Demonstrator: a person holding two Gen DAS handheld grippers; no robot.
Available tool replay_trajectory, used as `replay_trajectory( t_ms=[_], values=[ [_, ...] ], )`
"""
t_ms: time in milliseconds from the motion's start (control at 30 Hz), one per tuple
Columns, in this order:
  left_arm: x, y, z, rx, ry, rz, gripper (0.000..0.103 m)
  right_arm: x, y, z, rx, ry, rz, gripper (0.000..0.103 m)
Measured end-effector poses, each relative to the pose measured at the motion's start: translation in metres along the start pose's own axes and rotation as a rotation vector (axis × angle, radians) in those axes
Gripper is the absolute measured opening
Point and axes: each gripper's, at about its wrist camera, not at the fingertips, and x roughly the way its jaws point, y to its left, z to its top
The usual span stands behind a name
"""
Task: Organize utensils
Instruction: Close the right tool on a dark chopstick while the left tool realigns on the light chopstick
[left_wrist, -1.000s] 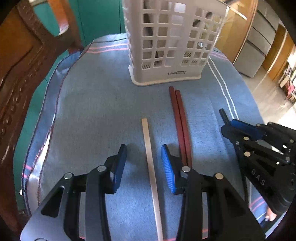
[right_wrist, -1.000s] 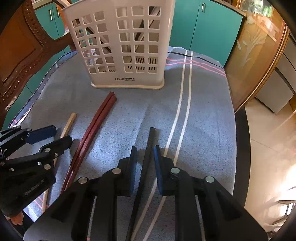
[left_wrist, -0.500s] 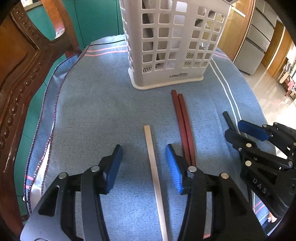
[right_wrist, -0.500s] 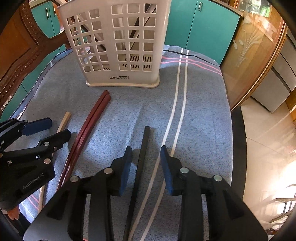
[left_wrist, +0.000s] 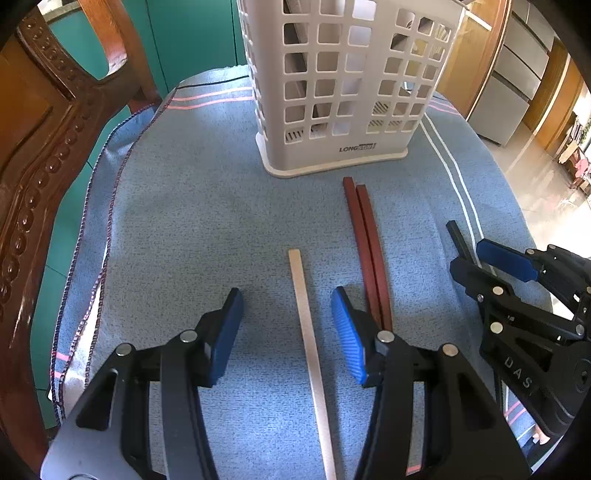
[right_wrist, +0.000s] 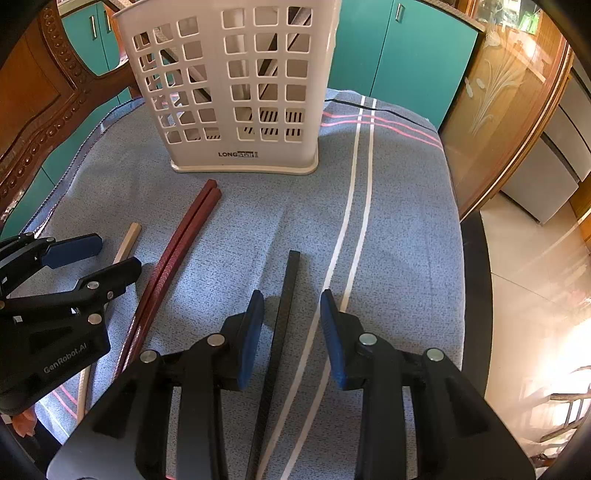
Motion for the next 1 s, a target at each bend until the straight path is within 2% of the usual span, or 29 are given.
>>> replay_trajectory(
  t_ms=[233,400,867,933,967,1000],
  values=[
    [0.001,-0.001,0.000,0.010,-0.002,-0.003,0.051,0.001,-0.001,0.000,0.002,0.000,0.007,0.033],
    [0.001,-0.002,-0.001,0.011,-0.004,-0.003,0.050,0.000,0.001,-0.001,-0.002,-0.001,0.025,0.026],
    [0.002,-0.003,0.002,0.016,-0.001,-0.004,0.049,-0.003,-0.007,-0.005,0.028,0.020,0.030,0.031],
    [0.002,-0.005,0.002,0.018,-0.005,-0.014,0.042,-0.003,-0.008,-0.005,0.031,0.019,0.041,0.028],
    [0.001,-0.006,0.002,0.020,-0.007,-0.016,0.034,-0.003,-0.009,-0.004,0.035,0.018,0.054,0.021],
    [0.001,-0.008,0.002,0.021,-0.008,-0.017,0.024,-0.003,-0.011,-0.003,0.036,0.019,0.069,0.009]
  ],
)
